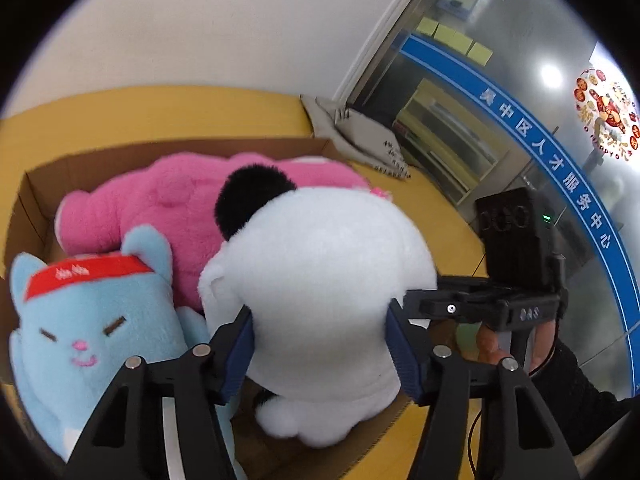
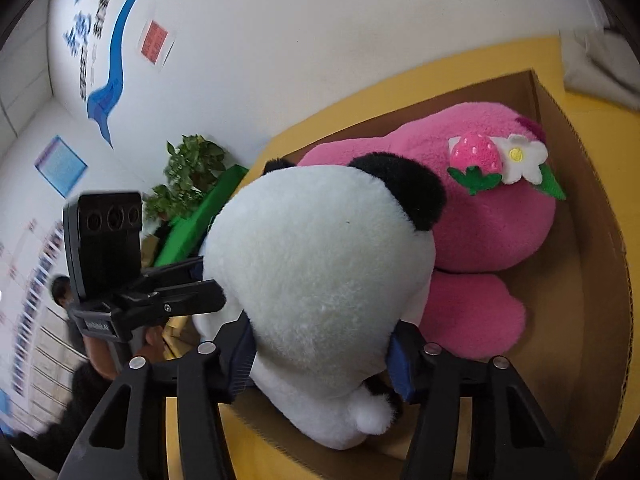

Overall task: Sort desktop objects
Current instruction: 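Carry the white panda with both grippers and lower it into the box, then open both grippers to release the panda and withdraw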

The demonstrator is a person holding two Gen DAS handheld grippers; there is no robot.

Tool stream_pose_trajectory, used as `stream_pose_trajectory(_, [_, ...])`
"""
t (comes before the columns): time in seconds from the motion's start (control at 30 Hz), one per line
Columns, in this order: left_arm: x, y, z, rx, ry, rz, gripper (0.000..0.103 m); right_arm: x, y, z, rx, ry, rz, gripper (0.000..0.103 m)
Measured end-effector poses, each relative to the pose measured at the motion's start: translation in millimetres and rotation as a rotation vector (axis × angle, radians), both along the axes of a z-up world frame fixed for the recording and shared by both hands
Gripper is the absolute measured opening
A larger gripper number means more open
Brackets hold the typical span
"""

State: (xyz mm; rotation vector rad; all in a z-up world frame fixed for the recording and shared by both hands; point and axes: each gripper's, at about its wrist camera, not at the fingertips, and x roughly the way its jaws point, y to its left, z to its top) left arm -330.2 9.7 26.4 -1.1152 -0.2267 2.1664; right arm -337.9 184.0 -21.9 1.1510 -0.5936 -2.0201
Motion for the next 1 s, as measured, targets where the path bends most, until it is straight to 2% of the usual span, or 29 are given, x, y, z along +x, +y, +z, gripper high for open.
stream_pose_trajectory(0.1, [3, 5, 24, -0.091, -0.053, 0.029, 0.058, -15, -6, 14, 0.004, -0.115, 0.089, 0.06])
stream_pose_trajectory(0.13, [2, 9, 25, -0.143, -0.067, 0.033, 0.059, -19, -11, 18, 0.031, -0.127, 0.121, 0.06])
stream_pose_trajectory(0.17, [-1, 11, 21, -0.172, -0.085, 0.036, 0.059, -23, -16, 23, 0.064, -0.133, 0.152, 0.06])
stream_pose_trajectory(0.23, [-11, 8, -7, -0.185, -0.176, 0.06, 0.058, -29, -24, 14, 0.151, -0.159, 0.165, 0.06])
stream_pose_trajectory(0.3, [-14, 10, -35, -0.212, -0.226, 0.056, 0.055, -32, -31, 1, 0.216, -0.18, 0.166, 0.062])
stream_pose_trajectory(0.33, [-14, 8, -47, -0.205, -0.24, 0.069, 0.055, -30, -34, -7, 0.231, -0.186, 0.162, 0.063])
stream_pose_trajectory(0.43, [-13, 0, -50, -0.168, -0.232, 0.071, 0.055, -26, -38, -26, 0.245, -0.2, 0.141, 0.069])
stream_pose_trajectory(0.47, [-11, 1, -49, -0.174, -0.228, 0.067, 0.055, -24, -36, -26, 0.241, -0.191, 0.133, 0.07])
stream_pose_trajectory(0.57, [0, 1, -38, -0.186, -0.184, 0.066, 0.058, -12, -31, -25, 0.249, -0.15, 0.112, 0.086])
stream_pose_trajectory(0.7, [16, -11, 10, -0.097, -0.021, 0.097, 0.056, 13, -11, -6, 0.212, -0.033, 0.075, 0.089])
stream_pose_trajectory(0.77, [15, -2, 30, -0.116, 0.05, 0.091, 0.056, 27, -2, 6, 0.212, 0.02, 0.064, 0.092])
stream_pose_trajectory(0.83, [1, 21, 22, -0.196, 0.031, 0.058, 0.056, 38, 6, 15, 0.195, 0.054, 0.068, 0.093])
stream_pose_trajectory(0.9, [-14, 40, -2, -0.303, -0.002, 0.046, 0.058, 57, 14, 29, 0.171, 0.102, 0.076, 0.095])
stream_pose_trajectory(0.93, [-20, 42, -11, -0.311, -0.008, 0.048, 0.06, 65, 20, 36, 0.166, 0.123, 0.075, 0.097])
stream_pose_trajectory(1.0, [-29, 40, -23, -0.305, -0.018, 0.055, 0.07, 94, 41, 49, 0.175, 0.177, 0.046, 0.099])
